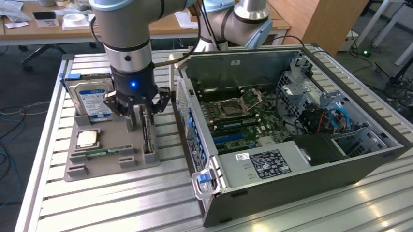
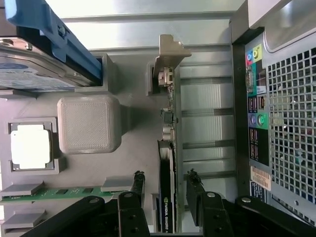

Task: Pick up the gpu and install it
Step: 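Pick up the gpu and move the gpu toward the slot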

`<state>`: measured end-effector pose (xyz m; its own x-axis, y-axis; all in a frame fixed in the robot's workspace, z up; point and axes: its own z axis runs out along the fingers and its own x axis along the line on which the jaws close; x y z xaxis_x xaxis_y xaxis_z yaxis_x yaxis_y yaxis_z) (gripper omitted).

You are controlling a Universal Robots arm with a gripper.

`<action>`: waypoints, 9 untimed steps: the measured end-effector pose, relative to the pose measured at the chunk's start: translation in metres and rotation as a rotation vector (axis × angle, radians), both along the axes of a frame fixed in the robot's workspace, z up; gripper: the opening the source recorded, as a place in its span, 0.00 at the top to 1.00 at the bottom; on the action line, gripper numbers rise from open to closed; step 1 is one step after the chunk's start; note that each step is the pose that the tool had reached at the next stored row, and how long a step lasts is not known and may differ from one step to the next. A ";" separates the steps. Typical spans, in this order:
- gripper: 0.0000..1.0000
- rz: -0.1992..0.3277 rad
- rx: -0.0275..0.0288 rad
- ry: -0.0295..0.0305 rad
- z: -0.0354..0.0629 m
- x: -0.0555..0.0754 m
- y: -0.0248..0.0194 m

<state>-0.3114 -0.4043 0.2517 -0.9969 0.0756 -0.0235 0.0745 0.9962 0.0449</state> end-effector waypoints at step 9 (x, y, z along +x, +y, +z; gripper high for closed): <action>0.53 0.000 0.0000 0.0000 -0.0102 0.002 0.0023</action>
